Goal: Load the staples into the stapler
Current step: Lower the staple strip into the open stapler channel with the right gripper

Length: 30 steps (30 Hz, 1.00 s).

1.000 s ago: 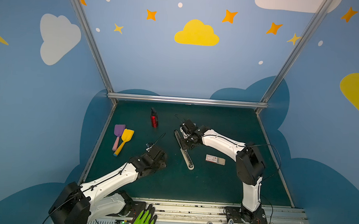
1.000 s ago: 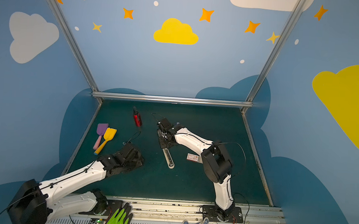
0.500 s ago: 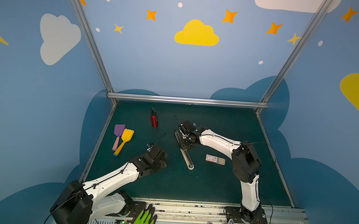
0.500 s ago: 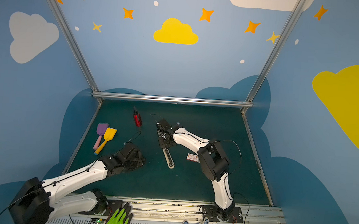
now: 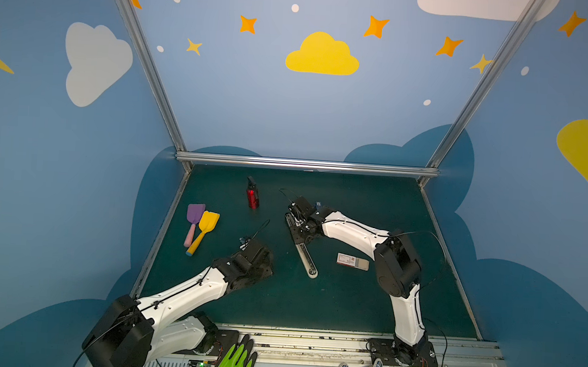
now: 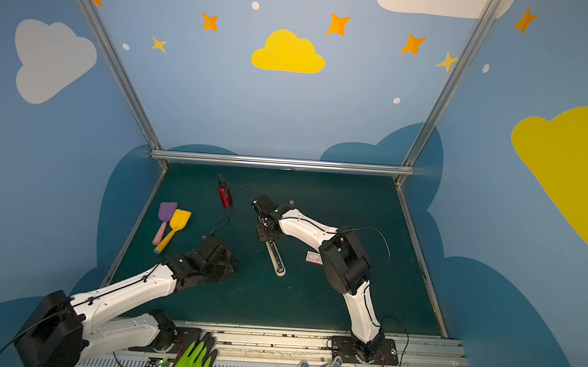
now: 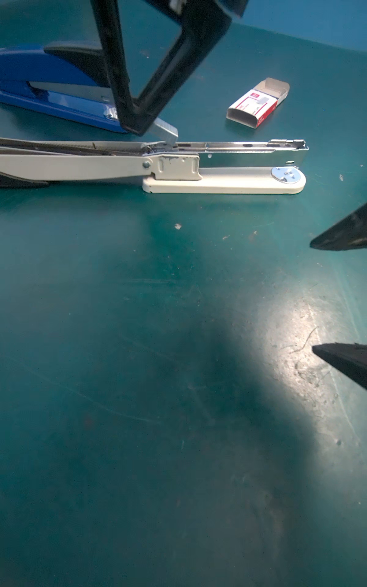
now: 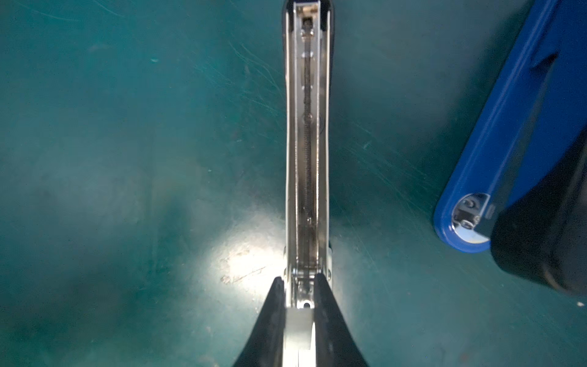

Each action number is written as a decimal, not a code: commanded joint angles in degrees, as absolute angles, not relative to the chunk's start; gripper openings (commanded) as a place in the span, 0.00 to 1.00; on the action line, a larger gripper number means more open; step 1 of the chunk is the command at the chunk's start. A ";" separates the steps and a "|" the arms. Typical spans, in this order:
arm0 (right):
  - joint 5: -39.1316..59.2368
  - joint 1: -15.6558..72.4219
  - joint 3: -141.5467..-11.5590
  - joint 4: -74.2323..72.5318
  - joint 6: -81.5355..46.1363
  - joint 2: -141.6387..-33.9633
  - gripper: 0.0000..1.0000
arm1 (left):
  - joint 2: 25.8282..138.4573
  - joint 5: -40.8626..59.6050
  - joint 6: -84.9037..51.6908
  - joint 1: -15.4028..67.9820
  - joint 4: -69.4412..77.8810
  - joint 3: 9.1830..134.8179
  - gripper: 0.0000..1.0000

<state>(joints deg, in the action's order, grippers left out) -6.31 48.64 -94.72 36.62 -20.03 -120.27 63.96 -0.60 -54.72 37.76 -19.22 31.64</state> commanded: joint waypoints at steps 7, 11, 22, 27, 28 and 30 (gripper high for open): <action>-8.31 49.21 -95.36 36.56 -18.85 -121.16 0.18 | 63.63 -0.40 -55.02 37.27 -18.68 30.67 0.48; -7.95 49.26 -95.02 36.40 -18.84 -121.29 0.18 | 63.81 -0.26 -55.11 37.18 -18.61 30.67 0.48; -8.11 49.48 -92.07 35.11 -19.16 -120.69 0.17 | 63.51 -0.19 -55.53 37.18 -18.43 30.25 0.48; -8.59 49.48 -90.79 34.91 -19.14 -120.03 0.17 | 63.61 -0.09 -55.69 37.09 -18.11 30.06 0.48; -8.62 49.56 -90.27 34.65 -19.23 -119.71 0.17 | 63.55 -0.09 -55.71 37.09 -18.12 30.06 0.48; -8.78 49.57 -89.68 34.48 -19.53 -119.19 0.17 | 63.54 -0.13 -55.76 37.09 -18.04 29.97 0.48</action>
<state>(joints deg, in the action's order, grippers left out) -7.97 49.21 -91.50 33.67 -19.25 -120.27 63.96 -0.25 -55.35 37.34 -18.17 30.83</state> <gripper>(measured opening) 0.176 0.477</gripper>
